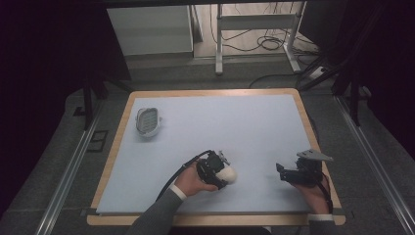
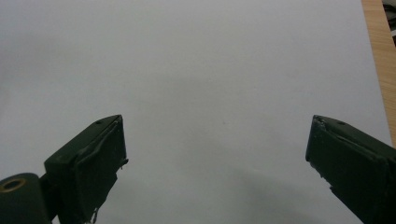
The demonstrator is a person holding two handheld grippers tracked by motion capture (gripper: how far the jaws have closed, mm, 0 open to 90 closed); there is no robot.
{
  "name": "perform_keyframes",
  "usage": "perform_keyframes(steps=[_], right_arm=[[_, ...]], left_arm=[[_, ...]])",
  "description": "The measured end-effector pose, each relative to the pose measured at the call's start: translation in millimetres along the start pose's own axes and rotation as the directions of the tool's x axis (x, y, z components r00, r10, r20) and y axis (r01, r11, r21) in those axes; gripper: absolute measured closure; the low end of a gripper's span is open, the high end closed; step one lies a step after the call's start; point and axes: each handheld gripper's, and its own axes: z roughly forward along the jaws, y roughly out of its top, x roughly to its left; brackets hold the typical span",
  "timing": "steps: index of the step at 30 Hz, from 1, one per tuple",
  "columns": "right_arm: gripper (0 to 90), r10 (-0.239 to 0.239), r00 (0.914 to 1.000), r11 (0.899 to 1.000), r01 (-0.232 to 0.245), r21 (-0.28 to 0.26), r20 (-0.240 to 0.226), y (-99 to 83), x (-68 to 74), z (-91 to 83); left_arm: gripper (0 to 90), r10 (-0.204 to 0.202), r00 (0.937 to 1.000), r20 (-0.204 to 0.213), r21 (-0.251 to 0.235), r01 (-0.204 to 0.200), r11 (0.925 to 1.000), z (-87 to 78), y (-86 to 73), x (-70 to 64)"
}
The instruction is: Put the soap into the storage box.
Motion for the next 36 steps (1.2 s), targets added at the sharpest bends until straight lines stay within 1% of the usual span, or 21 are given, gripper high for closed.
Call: perform_keyframes(steps=[9, 15, 22, 28, 32, 34, 35, 36], right_arm=[[4.9, 0.001, 1.0000, 1.000, -0.001, -0.005, 0.004, -0.1, -0.5, -0.8], [5.4, 0.011, 0.9999, 1.000, -0.010, -0.010, 0.013, 0.1, -2.0, -2.6], [5.5, 0.011, 0.9998, 1.000, -0.011, -0.010, 0.015, 0.1, -2.9, -3.3], [5.6, 0.013, 0.9997, 1.000, -0.013, -0.010, 0.020, -0.1, -3.4, -3.1], [5.6, 0.012, 0.9996, 1.000, -0.011, -0.007, 0.024, -0.3, -3.8, -2.8], [5.6, 0.012, 0.9996, 1.000, -0.012, -0.007, 0.024, -0.4, -3.9, -2.8], [5.6, 0.012, 0.9996, 1.000, -0.012, -0.008, 0.024, -0.5, -4.1, -2.8], [5.6, 0.012, 0.9996, 1.000, -0.012, -0.008, 0.024, -0.5, -4.2, -2.8]], left_arm=[[44.8, 0.003, 1.0000, 0.005, 0.003, -0.003, 1.0000, 0.8, 0.8, 1.0], [46.5, 0.014, 0.9999, -0.009, 0.013, -0.014, 0.9998, 0.7, 2.4, -1.0], [49.0, 0.007, 1.0000, 0.002, -0.003, -0.007, 1.0000, -2.2, 2.0, 2.0], [49.2, 0.005, 1.0000, 0.003, 0.001, -0.005, 1.0000, -4.0, 0.7, 5.3], [49.3, -0.003, 0.9999, 0.015, -0.018, 0.003, 0.9998, -8.9, -0.4, 8.1], [49.3, -0.005, 0.9999, 0.014, -0.021, 0.006, 0.9998, -10.2, -0.8, 8.9], [49.3, -0.008, 1.0000, 0.004, -0.025, 0.008, 0.9997, -13.4, -1.5, 10.8], [49.3, -0.008, 1.0000, 0.004, -0.025, 0.008, 0.9997, -13.4, -1.5, 10.8]])
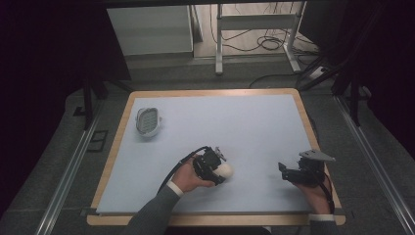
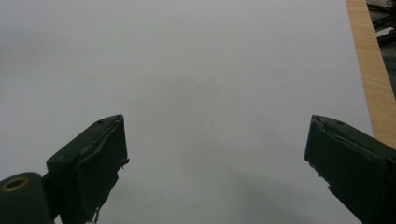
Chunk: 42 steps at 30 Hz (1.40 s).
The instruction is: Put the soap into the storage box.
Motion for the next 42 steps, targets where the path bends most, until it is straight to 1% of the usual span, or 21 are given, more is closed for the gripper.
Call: perform_keyframes(steps=[2, 5, 7, 10, 12, 15, 17, 18, 23, 24, 25, 28, 35, 42], right_arm=[[5.6, -0.001, 1.0000, 1.000, 0.001, 0.001, 0.000, -0.1, -0.1, 0.1], [5.6, -0.002, 1.0000, 1.000, 0.002, 0.002, 0.001, -0.3, -0.4, 0.5], [5.6, -0.002, 1.0000, 1.000, 0.002, 0.007, 0.001, -1.0, -1.4, 1.4], [5.6, 0.005, 1.0000, 1.000, -0.005, 0.006, 0.004, -1.3, -2.3, 1.0], [5.6, 0.007, 1.0000, 1.000, -0.007, 0.007, 0.005, -1.3, -2.5, 0.7], [5.6, 0.002, 1.0000, 1.000, -0.002, 0.009, 0.003, -1.3, -1.7, 1.5], [5.6, -0.001, 1.0000, 1.000, 0.000, 0.011, 0.002, -1.2, -0.1, 2.6], [5.6, -0.001, 1.0000, 1.000, 0.000, 0.011, 0.002, -1.2, -0.1, 2.6], [5.6, -0.002, 1.0000, 1.000, 0.002, 0.017, -0.002, -1.7, 0.3, 3.7], [5.6, 0.001, 1.0000, 1.000, -0.001, 0.015, 0.000, -1.7, -0.6, 3.2], [5.6, 0.001, 1.0000, 1.000, -0.001, 0.015, 0.000, -1.7, -0.6, 3.2], [5.6, 0.008, 1.0000, 1.000, -0.008, 0.015, 0.003, -1.9, -1.9, 2.7], [5.6, 0.004, 1.0000, 1.000, -0.004, 0.016, 0.002, -1.8, -1.5, 2.8], [5.6, 0.007, 1.0000, 1.000, -0.007, 0.018, 0.004, -2.3, -2.1, 3.5]], left_arm=[[49.3, -0.003, 0.9999, -0.012, -0.008, 0.003, 1.0000, -5.9, 0.0, 3.1], [49.3, -0.003, 0.9998, -0.019, -0.008, 0.003, 1.0000, -9.3, 0.2, 5.2], [49.3, -0.020, 0.9996, -0.022, -0.021, 0.019, 0.9996, -13.2, -0.3, 9.9], [49.3, -0.026, 0.9991, -0.034, -0.028, 0.025, 0.9993, -16.5, -1.0, 13.2], [49.4, -0.034, 0.9986, -0.041, -0.036, 0.033, 0.9988, -22.6, -2.6, 18.0], [49.4, -0.039, 0.9980, -0.049, -0.036, 0.037, 0.9987, -26.4, -3.4, 21.0], [49.4, -0.054, 0.9973, -0.050, -0.047, 0.052, 0.9975, -30.7, -4.7, 26.0], [49.3, -0.054, 0.9973, -0.050, -0.047, 0.052, 0.9975, -30.7, -4.7, 26.0], [49.4, -0.069, 0.9956, -0.064, -0.051, 0.066, 0.9965, -36.2, -6.6, 35.5], [49.4, -0.080, 0.9945, -0.068, -0.056, 0.076, 0.9955, -37.8, -7.0, 37.1], [49.4, -0.082, 0.9941, -0.071, -0.056, 0.078, 0.9954, -39.9, -7.4, 39.4], [49.4, -0.116, 0.9903, -0.077, -0.078, 0.110, 0.9909, -46.3, -10.5, 48.3], [49.4, -0.157, 0.9828, -0.098, -0.070, 0.150, 0.9862, -52.3, -18.2, 65.8], [49.4, -0.197, 0.9738, -0.114, -0.078, 0.188, 0.9790, -56.8, -23.7, 83.0]])
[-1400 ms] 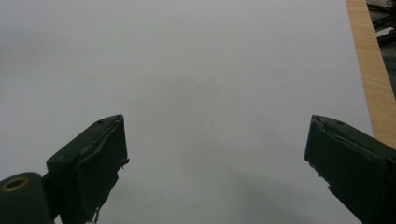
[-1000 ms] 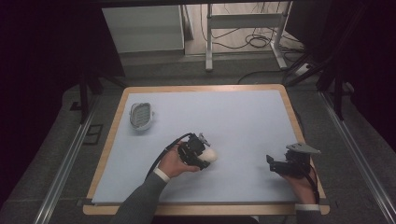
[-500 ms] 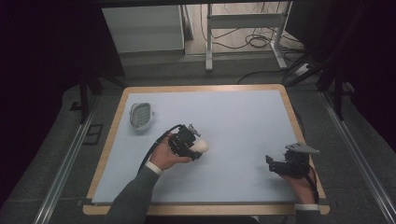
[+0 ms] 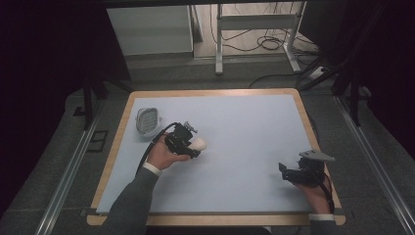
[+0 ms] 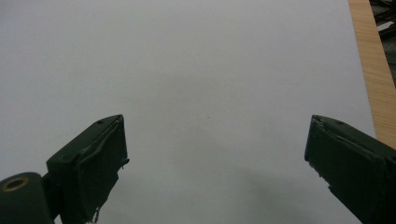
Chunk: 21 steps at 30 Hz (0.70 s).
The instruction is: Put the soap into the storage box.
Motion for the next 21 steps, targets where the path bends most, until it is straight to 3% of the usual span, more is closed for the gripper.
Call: perform_keyframes(steps=[21], right_arm=[[5.6, 0.001, 1.0000, 1.000, -0.001, 0.015, 0.004, -1.1, -0.5, 2.4]], left_arm=[[49.4, -0.069, 0.9972, -0.030, -0.024, 0.068, 0.9974, -9.6, -5.1, 26.0]])
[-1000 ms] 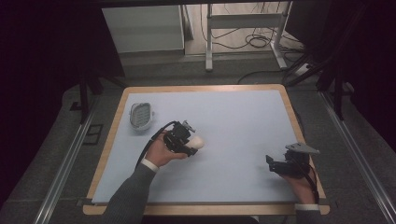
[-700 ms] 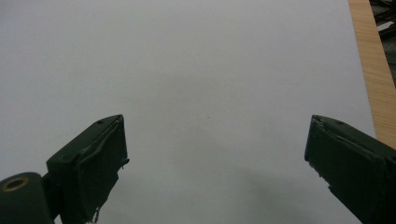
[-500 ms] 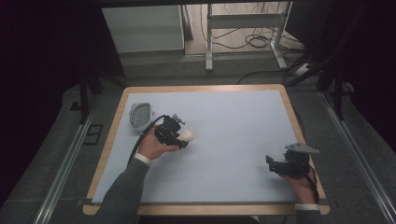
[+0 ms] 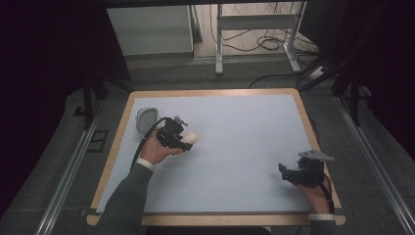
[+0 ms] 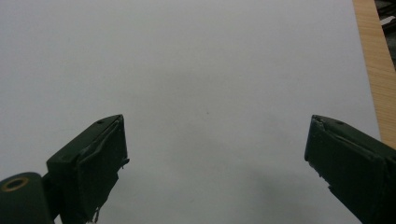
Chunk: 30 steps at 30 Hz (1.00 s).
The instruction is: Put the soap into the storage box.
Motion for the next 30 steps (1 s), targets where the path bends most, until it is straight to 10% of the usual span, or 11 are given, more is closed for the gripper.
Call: perform_keyframes(steps=[30], right_arm=[[5.7, 0.002, 0.9998, 1.000, -0.001, 0.006, -0.018, 1.7, 3.3, -0.5]], left_arm=[[49.4, -0.092, 0.9922, -0.085, -0.032, 0.089, 0.9955, -29.7, 3.4, 48.6]])
